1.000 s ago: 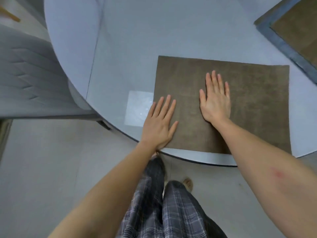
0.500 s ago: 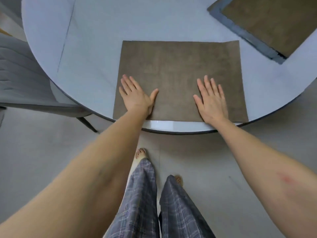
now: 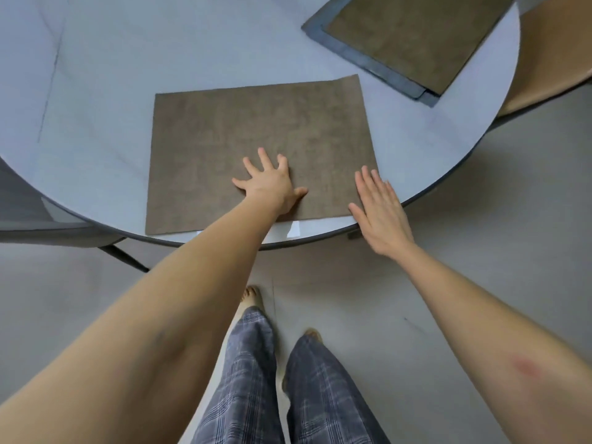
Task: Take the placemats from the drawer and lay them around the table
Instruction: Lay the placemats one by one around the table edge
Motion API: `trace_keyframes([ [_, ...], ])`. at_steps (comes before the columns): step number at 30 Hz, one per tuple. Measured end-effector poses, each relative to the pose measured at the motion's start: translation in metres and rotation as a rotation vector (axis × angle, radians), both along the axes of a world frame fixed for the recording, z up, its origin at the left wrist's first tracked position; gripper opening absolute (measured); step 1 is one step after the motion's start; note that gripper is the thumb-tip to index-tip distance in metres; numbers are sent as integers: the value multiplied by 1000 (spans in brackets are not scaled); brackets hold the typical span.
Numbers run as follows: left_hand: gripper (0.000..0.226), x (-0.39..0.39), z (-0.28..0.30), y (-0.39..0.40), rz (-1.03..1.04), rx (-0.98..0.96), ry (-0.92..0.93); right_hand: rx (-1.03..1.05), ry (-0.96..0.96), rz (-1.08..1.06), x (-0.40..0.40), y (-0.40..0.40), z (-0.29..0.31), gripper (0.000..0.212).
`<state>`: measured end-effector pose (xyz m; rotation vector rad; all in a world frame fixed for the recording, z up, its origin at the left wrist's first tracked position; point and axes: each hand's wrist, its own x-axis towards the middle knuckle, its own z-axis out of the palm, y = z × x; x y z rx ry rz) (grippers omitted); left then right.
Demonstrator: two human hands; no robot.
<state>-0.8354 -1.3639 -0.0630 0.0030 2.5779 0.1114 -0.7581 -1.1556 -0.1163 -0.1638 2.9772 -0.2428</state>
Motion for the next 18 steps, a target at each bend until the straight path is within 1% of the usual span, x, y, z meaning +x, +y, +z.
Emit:
trace_keyframes([
  [3,88,2,2,10,36,-5,-15,-20,-20,-155,1,-2,7,63],
  [4,89,2,1,11,40,-10,-12,-39,13,-158,-6,-15,10,64],
  [6,89,2,-2,10,41,-16,-6,-84,65,-83,-26,-47,13,64],
  [9,89,0,-6,5,41,-4,-28,-75,22,-27,-42,-69,5,62],
  [13,87,-5,-5,2,43,-3,-65,11,25,5,-27,-34,-3,60],
  [18,86,-3,0,3,35,-9,-73,4,-49,-81,-2,18,4,59],
])
